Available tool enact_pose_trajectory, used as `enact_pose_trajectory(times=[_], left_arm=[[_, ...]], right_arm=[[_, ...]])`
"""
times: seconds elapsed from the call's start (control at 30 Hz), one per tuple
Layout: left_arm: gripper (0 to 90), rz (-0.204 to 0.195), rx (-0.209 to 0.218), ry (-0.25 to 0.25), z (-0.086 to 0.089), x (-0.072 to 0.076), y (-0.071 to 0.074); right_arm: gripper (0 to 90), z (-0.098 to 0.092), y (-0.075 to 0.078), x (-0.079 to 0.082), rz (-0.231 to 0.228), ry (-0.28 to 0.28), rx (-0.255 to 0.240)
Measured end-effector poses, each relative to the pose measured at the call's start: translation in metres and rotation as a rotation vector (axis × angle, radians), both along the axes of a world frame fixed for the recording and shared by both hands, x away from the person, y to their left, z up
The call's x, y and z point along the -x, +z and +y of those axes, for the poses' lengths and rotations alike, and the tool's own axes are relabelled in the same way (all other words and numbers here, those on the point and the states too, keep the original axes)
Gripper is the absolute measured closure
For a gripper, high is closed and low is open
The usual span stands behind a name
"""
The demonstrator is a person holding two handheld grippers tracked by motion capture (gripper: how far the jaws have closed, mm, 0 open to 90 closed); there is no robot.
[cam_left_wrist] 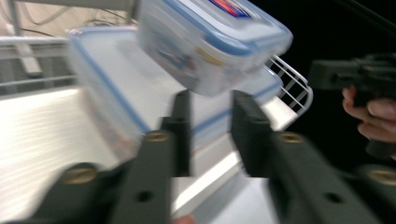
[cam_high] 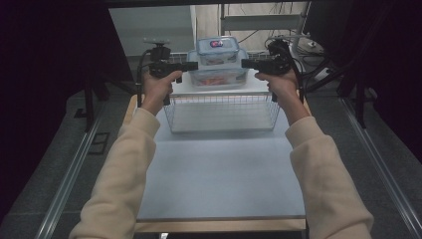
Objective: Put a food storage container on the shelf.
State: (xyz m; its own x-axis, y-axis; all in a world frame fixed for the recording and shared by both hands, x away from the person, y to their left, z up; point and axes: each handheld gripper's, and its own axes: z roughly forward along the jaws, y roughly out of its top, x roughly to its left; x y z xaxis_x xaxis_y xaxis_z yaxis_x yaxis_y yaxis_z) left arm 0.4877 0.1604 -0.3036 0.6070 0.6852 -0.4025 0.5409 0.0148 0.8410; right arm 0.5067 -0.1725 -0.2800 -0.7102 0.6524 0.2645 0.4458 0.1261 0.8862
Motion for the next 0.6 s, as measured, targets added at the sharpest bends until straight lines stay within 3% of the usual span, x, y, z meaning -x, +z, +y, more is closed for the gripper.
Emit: enact_pose_trajectory(times=[0.1,0.6], left_arm=[[89.3,0.004,-0.024,-0.025,-0.011,-0.005,-0.001],[89.8,0.014,0.010,-0.016,-0.023,-0.021,-0.001]], right_arm=[[89.3,-0.005,0.000,0.001,0.003,-0.007,-0.006],[89.3,-0.016,0.001,0.002,0.001,-0.016,-0.006]])
